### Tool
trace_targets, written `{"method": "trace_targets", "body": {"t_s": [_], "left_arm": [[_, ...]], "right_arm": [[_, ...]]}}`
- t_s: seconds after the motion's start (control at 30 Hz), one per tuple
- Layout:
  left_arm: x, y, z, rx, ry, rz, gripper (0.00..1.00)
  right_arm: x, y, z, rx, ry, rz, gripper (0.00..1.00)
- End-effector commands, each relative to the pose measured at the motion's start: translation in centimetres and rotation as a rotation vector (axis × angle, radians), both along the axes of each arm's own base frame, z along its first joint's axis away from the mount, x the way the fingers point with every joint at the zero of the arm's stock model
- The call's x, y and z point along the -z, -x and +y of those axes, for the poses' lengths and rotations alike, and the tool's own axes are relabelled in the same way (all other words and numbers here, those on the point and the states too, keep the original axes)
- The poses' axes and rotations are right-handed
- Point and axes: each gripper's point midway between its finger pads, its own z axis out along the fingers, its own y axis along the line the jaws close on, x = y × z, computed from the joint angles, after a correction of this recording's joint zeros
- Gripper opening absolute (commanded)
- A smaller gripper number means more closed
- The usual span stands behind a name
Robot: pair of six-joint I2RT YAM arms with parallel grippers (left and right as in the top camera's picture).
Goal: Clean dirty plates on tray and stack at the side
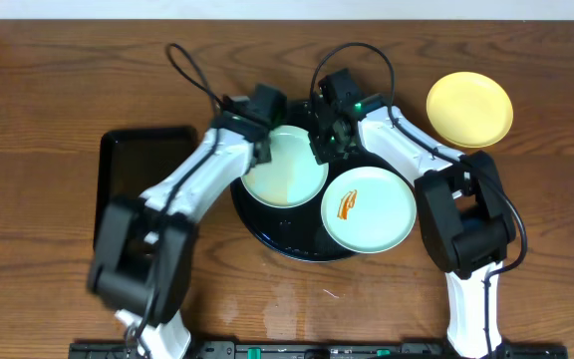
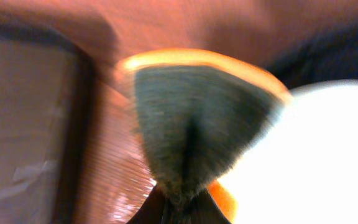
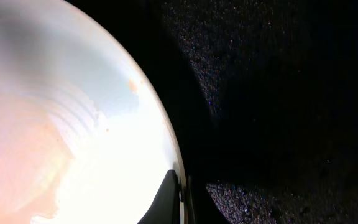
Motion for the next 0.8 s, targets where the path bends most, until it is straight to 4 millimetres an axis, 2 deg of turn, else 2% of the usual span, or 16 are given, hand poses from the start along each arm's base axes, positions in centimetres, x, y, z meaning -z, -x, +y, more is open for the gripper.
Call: {"method": "trace_targets", "body": {"t_s": [0.0, 0.03, 0.13, 0.27, 0.37, 0.5, 0.77], "left_arm": [[-6.5, -0.6, 3.0, -0.077, -0.012, -0.169, 0.08], [-8.4, -0.6, 3.9, -0.102, 0.005, -0.214, 0.08], [-11.9, -0.3, 6.5, -0.164, 0.030, -0.300, 0.08], [-14.3, 0.4, 10.0, -0.250, 0.036, -0.361, 0.08], [-14.6, 1.0, 12.7, -0.315, 0.023, -0.357, 0.08], [-13.9, 1.9, 14.8, -0.397, 0.020, -0.329, 0.08], [-13.9, 1.9, 15.4, -0.418, 0.022, -0.335, 0.08]], "right_arm": [[2.5, 0.1, -2.2, 0.030, 0.135, 0.017, 0.01], [1.7, -0.5, -2.3, 0.032, 0.146, -0.011, 0.01], [-0.3, -1.9, -2.8, 0.024, 0.187, -0.080, 0.01], [-4.0, -3.9, -4.0, 0.027, 0.309, -0.190, 0.01], [-7.1, -5.0, -4.5, 0.004, 0.407, -0.279, 0.01], [-10.6, -5.7, -4.4, -0.039, 0.530, -0.384, 0.01], [-17.3, -6.7, -4.0, -0.064, 0.814, -0.598, 0.01]]}}
